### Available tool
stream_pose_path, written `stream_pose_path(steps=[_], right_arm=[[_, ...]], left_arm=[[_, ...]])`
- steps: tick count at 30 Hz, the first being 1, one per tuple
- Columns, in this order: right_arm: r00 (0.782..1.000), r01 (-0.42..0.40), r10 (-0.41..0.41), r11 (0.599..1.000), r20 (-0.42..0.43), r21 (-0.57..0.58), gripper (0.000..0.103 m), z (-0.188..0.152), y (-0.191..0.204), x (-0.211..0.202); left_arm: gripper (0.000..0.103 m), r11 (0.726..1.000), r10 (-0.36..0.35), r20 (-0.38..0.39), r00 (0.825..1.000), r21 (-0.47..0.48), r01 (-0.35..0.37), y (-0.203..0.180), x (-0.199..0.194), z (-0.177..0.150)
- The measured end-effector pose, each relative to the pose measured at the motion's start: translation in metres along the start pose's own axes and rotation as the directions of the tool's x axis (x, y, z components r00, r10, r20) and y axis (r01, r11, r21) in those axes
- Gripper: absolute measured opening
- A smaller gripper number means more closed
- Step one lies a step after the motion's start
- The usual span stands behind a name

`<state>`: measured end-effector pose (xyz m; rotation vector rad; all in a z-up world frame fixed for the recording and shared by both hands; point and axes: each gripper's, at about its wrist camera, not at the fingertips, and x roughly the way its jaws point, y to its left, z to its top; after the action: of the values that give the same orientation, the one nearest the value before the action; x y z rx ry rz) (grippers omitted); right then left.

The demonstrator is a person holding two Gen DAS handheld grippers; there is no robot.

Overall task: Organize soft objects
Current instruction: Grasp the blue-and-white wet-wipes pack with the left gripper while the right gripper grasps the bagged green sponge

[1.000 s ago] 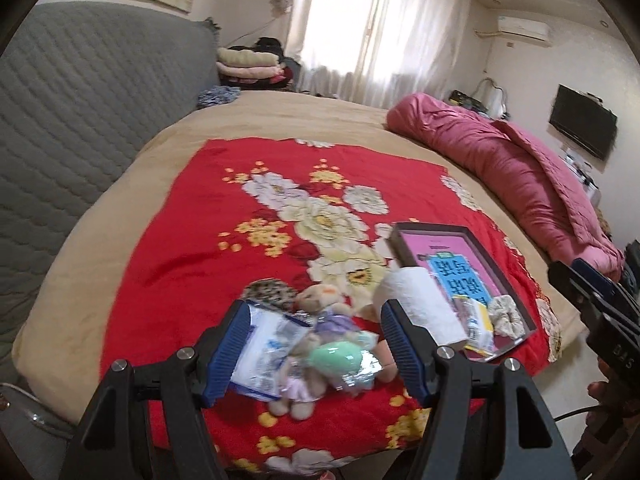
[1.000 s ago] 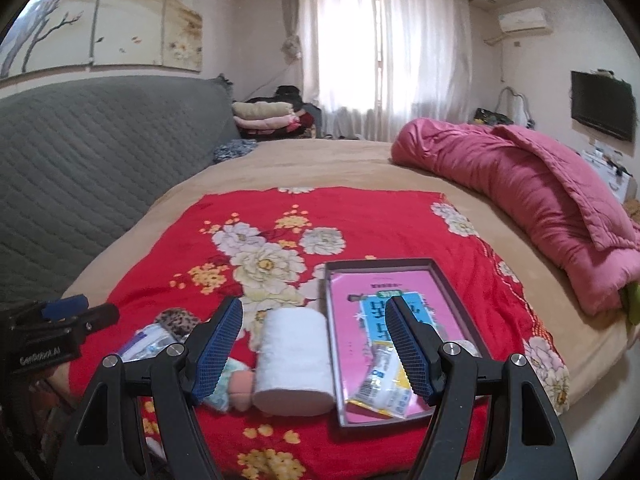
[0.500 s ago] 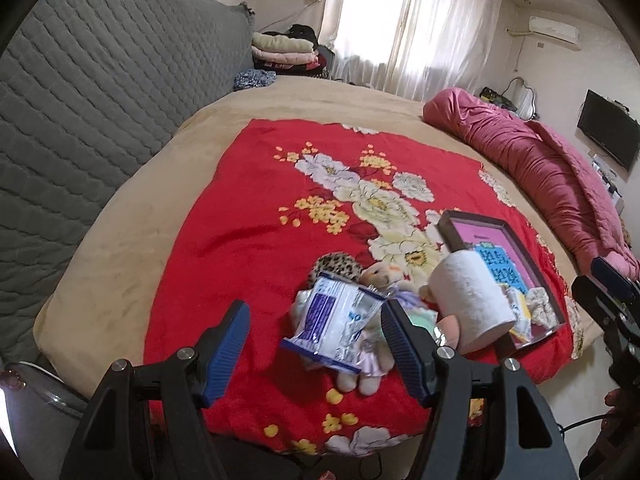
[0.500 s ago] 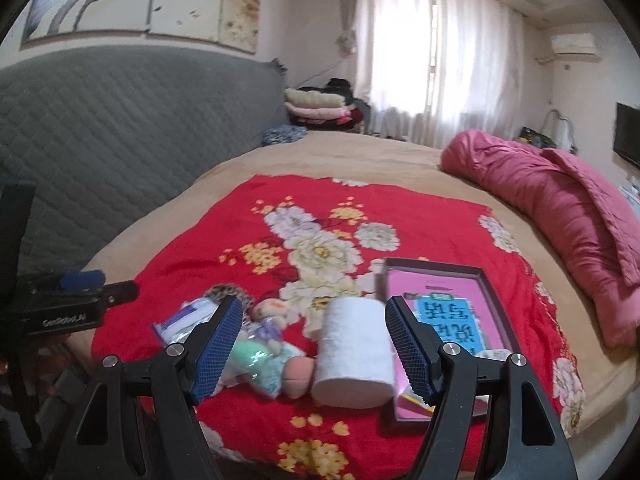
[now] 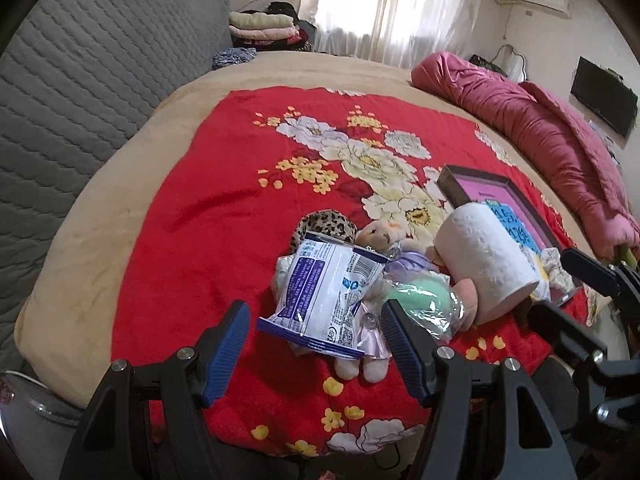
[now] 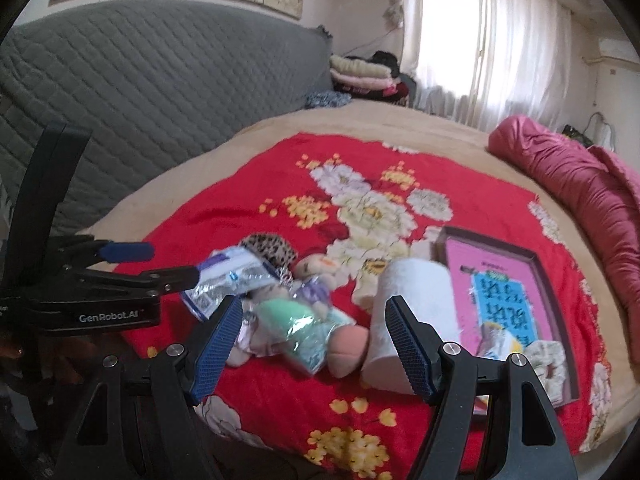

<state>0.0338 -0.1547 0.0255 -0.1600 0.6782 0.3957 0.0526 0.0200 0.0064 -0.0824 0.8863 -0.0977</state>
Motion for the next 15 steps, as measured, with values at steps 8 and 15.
stream_pose_path(steps=[8,15], right_arm=[[0.998,-0.038,0.037,0.999,-0.053,-0.018,0.075,-0.01,0.004,0.032],[0.995,-0.046,0.04,0.997,-0.095,-0.057,0.075,-0.013,0.007,0.058]], left_arm=[[0.067,1.0,0.015,-0.051,0.999,0.012,-0.015,0.002,0.03,-0.001],[0.067,1.0,0.014,-0.062,0.998,0.013,-0.013,0.0,0.043,-0.002]])
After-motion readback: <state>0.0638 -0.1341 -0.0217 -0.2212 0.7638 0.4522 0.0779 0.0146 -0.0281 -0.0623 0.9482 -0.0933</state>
